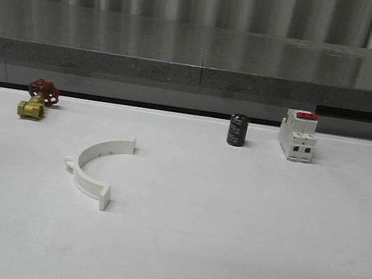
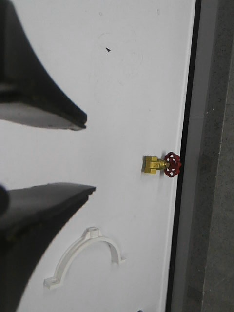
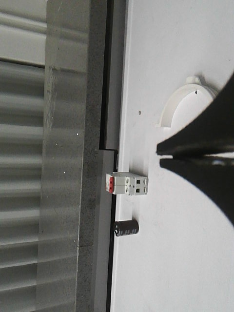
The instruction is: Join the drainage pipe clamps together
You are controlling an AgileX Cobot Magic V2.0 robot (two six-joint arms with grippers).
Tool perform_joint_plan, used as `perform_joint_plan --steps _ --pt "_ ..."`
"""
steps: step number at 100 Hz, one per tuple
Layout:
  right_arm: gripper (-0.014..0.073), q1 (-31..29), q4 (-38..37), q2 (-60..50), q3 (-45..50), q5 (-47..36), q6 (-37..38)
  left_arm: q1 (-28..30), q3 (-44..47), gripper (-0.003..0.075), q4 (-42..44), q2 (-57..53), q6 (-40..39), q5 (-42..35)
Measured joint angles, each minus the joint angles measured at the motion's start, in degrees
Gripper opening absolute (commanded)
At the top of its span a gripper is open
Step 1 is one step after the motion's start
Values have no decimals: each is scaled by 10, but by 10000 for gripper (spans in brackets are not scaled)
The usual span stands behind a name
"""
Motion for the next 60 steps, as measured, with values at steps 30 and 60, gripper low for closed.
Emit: perform_joint_plan --steps 30,60 --pt "-67 0 0 0 0 -6 0 0 13 -20 1 -16 15 4" --pt "-67 0 78 3 -35 28 1 0 13 -20 1 -16 15 4"
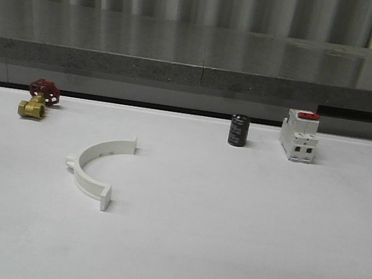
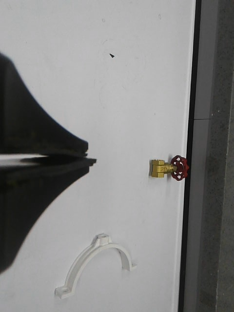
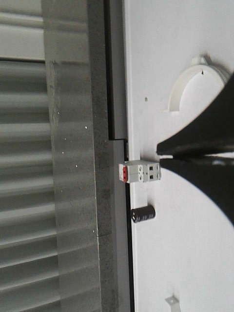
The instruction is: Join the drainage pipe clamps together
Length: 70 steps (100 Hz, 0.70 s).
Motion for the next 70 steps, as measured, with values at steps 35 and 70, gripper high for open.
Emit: perform_joint_plan --steps 35,70 --pt "-67 0 19 242 -240 254 3 1 0 -20 1 0 0 0" --pt "-67 0 19 548 -453 414 4 1 0 -20 1 0 0 0"
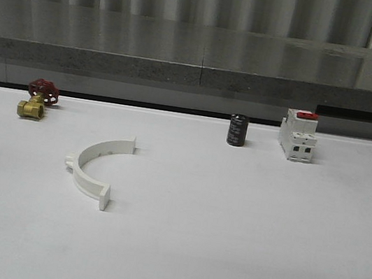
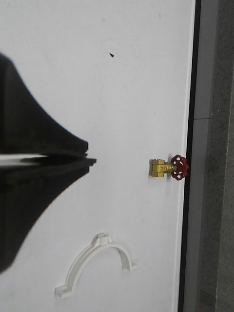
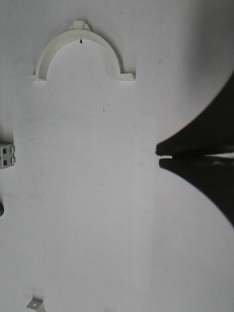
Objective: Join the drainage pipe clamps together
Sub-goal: 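Lower the right gripper and close it on the other white half-ring clamp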
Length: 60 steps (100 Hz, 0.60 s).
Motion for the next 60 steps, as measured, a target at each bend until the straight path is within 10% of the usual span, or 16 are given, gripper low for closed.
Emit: perform_joint_plan --steps 16,41,60 --pt "20 0 0 69 -17 -1 0 0 0 -20 0 0 0 0" --pt "542 0 0 92 -18 5 0 1 0 -20 0 0 0 0" --pt "511 -1 0 107 -36 11 3 1 0 -20 0 0 0 0"
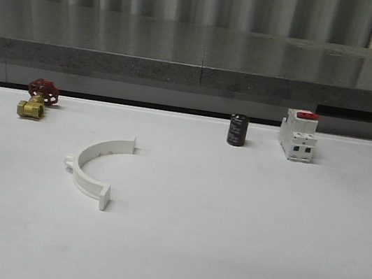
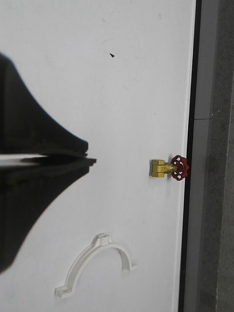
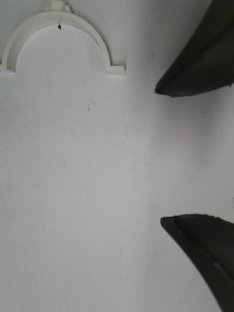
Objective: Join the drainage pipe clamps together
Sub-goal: 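Lower the right gripper and close it on the other white half-ring clamp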
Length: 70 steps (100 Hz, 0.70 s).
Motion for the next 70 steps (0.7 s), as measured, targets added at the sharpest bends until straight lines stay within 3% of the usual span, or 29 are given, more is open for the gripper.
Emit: perform_joint_plan --steps 14,43,70 --pt "496 -26 1 41 -52 21 -9 0 0 -20 0 0 1 0" --pt "496 -151 1 173 -139 42 -99 0 0 -20 0 0 1 0" --pt "496 -204 1 303 -153 -26 -143 0 0 -20 0 0 1 0"
